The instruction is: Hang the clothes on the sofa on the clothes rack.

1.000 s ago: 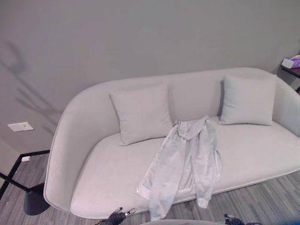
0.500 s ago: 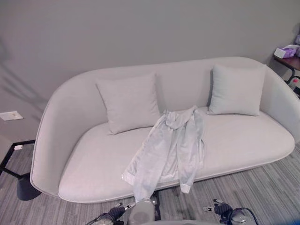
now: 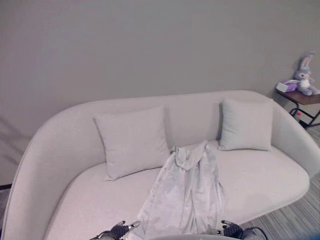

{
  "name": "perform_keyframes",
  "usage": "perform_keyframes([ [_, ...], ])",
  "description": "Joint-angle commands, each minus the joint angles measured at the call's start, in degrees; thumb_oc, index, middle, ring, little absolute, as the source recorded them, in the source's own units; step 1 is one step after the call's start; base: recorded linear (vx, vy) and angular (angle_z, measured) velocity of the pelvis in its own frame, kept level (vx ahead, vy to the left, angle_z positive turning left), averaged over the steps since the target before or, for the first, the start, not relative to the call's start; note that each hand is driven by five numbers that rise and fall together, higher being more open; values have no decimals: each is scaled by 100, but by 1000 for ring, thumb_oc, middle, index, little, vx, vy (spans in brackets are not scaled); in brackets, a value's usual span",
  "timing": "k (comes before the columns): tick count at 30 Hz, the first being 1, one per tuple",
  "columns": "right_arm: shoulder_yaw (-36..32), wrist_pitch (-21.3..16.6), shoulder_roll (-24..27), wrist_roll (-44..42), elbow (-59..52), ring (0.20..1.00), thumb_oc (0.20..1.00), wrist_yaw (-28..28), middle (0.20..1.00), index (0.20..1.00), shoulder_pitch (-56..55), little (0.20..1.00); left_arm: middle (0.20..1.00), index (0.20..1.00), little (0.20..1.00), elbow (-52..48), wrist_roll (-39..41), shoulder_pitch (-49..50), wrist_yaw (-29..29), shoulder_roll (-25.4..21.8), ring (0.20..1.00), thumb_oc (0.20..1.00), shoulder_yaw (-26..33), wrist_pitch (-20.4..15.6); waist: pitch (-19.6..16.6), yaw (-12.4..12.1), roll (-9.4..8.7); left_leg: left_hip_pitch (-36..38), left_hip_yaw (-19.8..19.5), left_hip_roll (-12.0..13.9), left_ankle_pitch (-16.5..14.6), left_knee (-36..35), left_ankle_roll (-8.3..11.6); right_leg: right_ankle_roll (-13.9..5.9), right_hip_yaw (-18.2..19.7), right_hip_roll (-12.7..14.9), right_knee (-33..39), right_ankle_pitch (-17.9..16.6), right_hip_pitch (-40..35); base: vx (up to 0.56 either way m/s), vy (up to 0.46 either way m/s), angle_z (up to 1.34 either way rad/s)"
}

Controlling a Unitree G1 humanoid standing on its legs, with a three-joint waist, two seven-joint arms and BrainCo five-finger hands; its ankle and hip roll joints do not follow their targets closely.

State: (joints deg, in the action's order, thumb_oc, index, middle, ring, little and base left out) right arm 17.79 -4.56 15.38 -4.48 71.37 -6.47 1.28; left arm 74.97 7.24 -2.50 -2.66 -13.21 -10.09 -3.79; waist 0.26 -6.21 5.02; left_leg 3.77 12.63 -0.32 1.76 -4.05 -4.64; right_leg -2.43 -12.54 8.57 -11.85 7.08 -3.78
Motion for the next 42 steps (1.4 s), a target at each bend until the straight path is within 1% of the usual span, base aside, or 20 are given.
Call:
perform_keyframes([
  [1,-262,-38,110,-6,36,1000,1000,131,1000,1000,251,1000,1000,1000,1000,-230,-157,-123,36,-71,1000,1000,6,-69,371,-8,-129,300,-536,149,32,-95,779,218,320,218,1176,-1085,-172,95,-74,55],
  [2,-261,-38,110,-6,37,1000,1000,132,1000,1000,251,1000,1000,1000,1000,-231,-157,-123,37,-71,1000,1000,6,-68,366,1,-129,294,-547,150,35,-95,779,219,306,215,1203,-1101,-183,138,-171,83],
  [3,-286,-34,123,-57,154,1000,1000,173,1000,1000,220,1000,1000,1000,1000,-315,-72,-206,73,-111,1000,1000,-73,-76,428,166,-130,337,-679,199,-46,-95,733,129,656,201,1670,-1175,152,37,-162,107],
  [4,-329,-56,74,-55,242,1000,1000,185,1000,1000,188,1000,1000,1000,1000,-403,-51,-295,66,-88,1000,1000,-171,-78,398,197,-208,289,-728,165,-41,-95,733,132,743,225,1685,-1100,144,68,-238,117],
  [5,-399,-48,49,-55,261,1000,1000,206,1000,1000,115,1000,1000,1000,1000,-519,-11,-250,78,-94,1000,1000,-177,-79,365,209,-257,291,-740,174,-58,-95,702,127,747,235,1685,-1169,122,11,-201,98],
  [9,-541,-91,81,-40,274,1000,1000,217,1000,1000,5,1000,1000,1000,1000,-877,55,-140,76,21,1000,1000,-104,-113,229,185,-278,200,-761,318,-83,-95,730,33,560,236,1685,-1093,112,39,-189,68],
  [11,-612,-98,125,-13,328,1000,1000,238,1000,1000,-25,1000,1000,1000,1000,-1063,62,-104,110,56,1000,1000,-72,-110,193,168,-262,120,-745,453,-29,-95,759,12,450,149,1685,-1089,95,46,-251,3],
  [15,-720,-115,190,-15,318,1000,1000,264,1000,1000,-68,1000,1000,1000,1000,-1322,-5,-89,139,12,1000,1000,-106,-82,182,195,-245,99,-736,558,29,-95,790,-8,368,57,1685,-1057,54,35,-128,0],
  [18,-846,-134,285,-3,338,1000,1000,308,1000,1000,-101,1000,1000,1000,1000,-1780,-32,-49,133,-36,1000,1000,-82,-29,182,229,-219,122,-708,636,56,-95,808,-23,304,-2,1685,-1045,5,48,-108,-1],
  [20,-952,-129,382,33,274,1000,1000,347,1000,1000,-132,1000,1000,1000,1000,-2318,-34,37,104,-115,1000,1000,-48,33,197,252,-202,160,-682,684,69,-95,809,-34,280,-46,1685,-1052,-27,56,-81,-2],
  [21,-1072,-121,507,75,142,1000,1000,384,1000,1000,-155,1000,1000,1000,1000,-2910,-43,148,100,-231,1000,1000,12,88,229,272,-198,182,-667,728,84,-95,809,-45,286,-90,1685,-1062,-30,62,-92,-11],
  [25,-1523,-72,856,103,-555,1000,1000,451,1000,1000,-207,1000,1000,1000,1000,-4183,-47,278,48,-529,1000,1000,132,189,331,345,-219,213,-606,776,77,-95,799,-68,291,-155,1685,-1091,1,52,-71,-6],
  [30,-1794,-31,1127,29,-1345,1000,1000,455,1000,1000,-179,1000,1000,1000,1000,-4754,-19,-178,98,-567,1000,1000,4,196,439,421,-265,169,-558,789,35,-95,818,-91,276,-191,1685,-1101,78,25,-55,6],
  [31,-1809,-13,1255,-1,-1676,1000,1000,463,1000,1000,-101,1000,1000,1000,1000,-4934,-61,-581,148,-520,1000,1000,-173,188,520,452,-304,145,-549,792,-10,-95,830,-94,260,-194,1685,-1106,103,10,-51,4],
  [34,-1827,0,1320,-9,-1996,1000,1000,478,1000,1000,-86,1000,1000,1000,1000,-5034,-105,-753,185,-525,1000,1000,-265,187,577,476,-320,156,-550,792,-32,-95,831,-93,266,-203,1685,-1106,97,9,-46,0],
  [35,-1856,-22,1510,-49,-2380,1000,1000,559,1000,1000,39,1000,1000,1000,1000,-5012,-230,-1196,252,-589,1000,1000,-550,168,686,528,-346,159,-547,791,-43,-95,835,-95,274,-221,1685,-1117,101,15,-69,0],
  [37,-1625,-40,1747,-98,-2463,1000,1000,672,1000,1000,573,1000,1000,1000,1000,-4959,-477,-1894,376,-736,1000,1000,-988,174,931,551,-348,158,-564,793,-45,-95,850,-100,257,-244,1685,-1117,131,-7,-90,4],
  [39,-1528,-34,1810,-84,-2449,1000,1000,695,1000,1000,733,1000,1000,1000,1000,-4948,-501,-2035,403,-750,1000,1000,-1064,186,1018,547,-343,158,-575,797,-47,-95,851,-98,259,-249,1685,-1109,141,-18,-48,5],
  [40,-1462,9,1918,-35,-2745,1000,1000,717,1000,1000,878,1000,1000,1000,1000,-4943,-522,-2152,428,-812,1000,1000,-1131,194,1129,554,-338,146,-576,805,-46,-95,853,-98,263,-260,1685,-1103,171,-59,-63,2],
  [42,-1202,12,2108,-87,-2460,1000,1000,901,1000,1000,1619,1000,1000,1000,1000,-4693,-593,-2739,464,-849,1000,1000,-1558,213,1504,539,-267,65,-614,825,7,-95,873,-94,245,-265,1685,-1101,256,-112,-80,-1],
])
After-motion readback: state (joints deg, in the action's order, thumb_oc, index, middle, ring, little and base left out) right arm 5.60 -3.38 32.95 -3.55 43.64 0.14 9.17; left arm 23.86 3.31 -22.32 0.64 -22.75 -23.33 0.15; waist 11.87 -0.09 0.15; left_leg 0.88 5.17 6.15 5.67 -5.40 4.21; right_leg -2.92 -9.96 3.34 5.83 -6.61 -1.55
